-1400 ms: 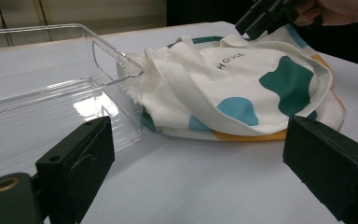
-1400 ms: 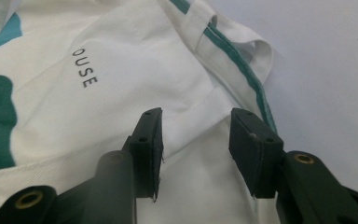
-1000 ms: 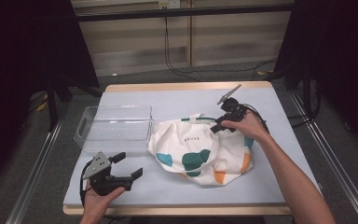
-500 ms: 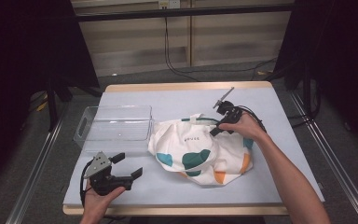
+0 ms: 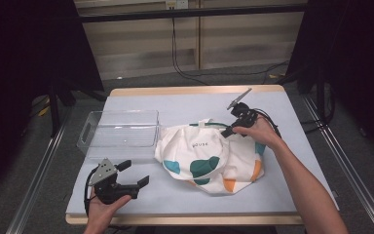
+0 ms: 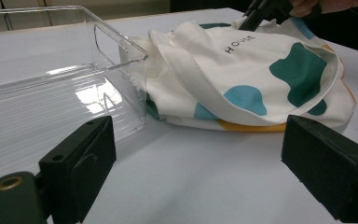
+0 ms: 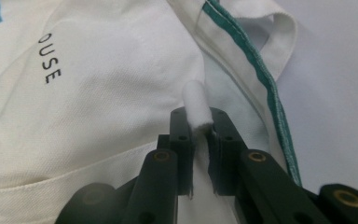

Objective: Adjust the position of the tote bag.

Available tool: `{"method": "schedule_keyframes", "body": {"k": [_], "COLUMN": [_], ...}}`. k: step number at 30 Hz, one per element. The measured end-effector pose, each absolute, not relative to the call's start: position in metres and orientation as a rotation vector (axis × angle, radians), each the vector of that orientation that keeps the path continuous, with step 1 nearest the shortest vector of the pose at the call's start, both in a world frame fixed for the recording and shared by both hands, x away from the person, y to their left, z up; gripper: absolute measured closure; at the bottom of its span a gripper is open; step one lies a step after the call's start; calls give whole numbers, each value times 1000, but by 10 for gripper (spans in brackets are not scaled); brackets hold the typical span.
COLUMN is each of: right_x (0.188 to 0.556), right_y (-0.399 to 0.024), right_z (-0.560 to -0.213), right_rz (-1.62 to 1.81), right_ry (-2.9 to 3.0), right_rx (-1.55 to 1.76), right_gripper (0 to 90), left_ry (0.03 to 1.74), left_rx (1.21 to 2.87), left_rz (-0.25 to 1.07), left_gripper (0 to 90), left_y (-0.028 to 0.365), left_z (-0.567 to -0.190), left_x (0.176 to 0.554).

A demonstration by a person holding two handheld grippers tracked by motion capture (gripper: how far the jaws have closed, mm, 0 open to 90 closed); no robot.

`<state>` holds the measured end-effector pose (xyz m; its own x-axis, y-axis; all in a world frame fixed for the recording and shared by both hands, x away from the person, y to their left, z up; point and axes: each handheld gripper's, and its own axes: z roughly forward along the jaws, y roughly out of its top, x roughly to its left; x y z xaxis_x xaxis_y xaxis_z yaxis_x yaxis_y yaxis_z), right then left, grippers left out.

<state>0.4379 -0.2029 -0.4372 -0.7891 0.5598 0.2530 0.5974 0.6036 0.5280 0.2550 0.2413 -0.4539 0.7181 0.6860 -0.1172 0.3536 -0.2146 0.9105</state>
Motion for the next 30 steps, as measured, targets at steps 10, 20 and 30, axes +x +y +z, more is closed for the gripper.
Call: {"method": "schedule_keyframes", "body": {"k": [10,20,30], "right_x": [425,407,384], "right_y": [-213,-218,-219], "right_z": [-411,-394,-382], "right_rz": [-1117,-1266,-1388], "right_ry": [-2753,-2696,-2658], "right_rx": [-957,-907,-859], "right_gripper": [812,811,808], "left_ry": [800,813,818], "left_rx": [1827,1828,1836], "left_rz": [368,350,352], "left_gripper": [116,123,141], "left_y": [241,243,242], "left_z": [-452,-452,-452], "left_x": [250,251,251]}}
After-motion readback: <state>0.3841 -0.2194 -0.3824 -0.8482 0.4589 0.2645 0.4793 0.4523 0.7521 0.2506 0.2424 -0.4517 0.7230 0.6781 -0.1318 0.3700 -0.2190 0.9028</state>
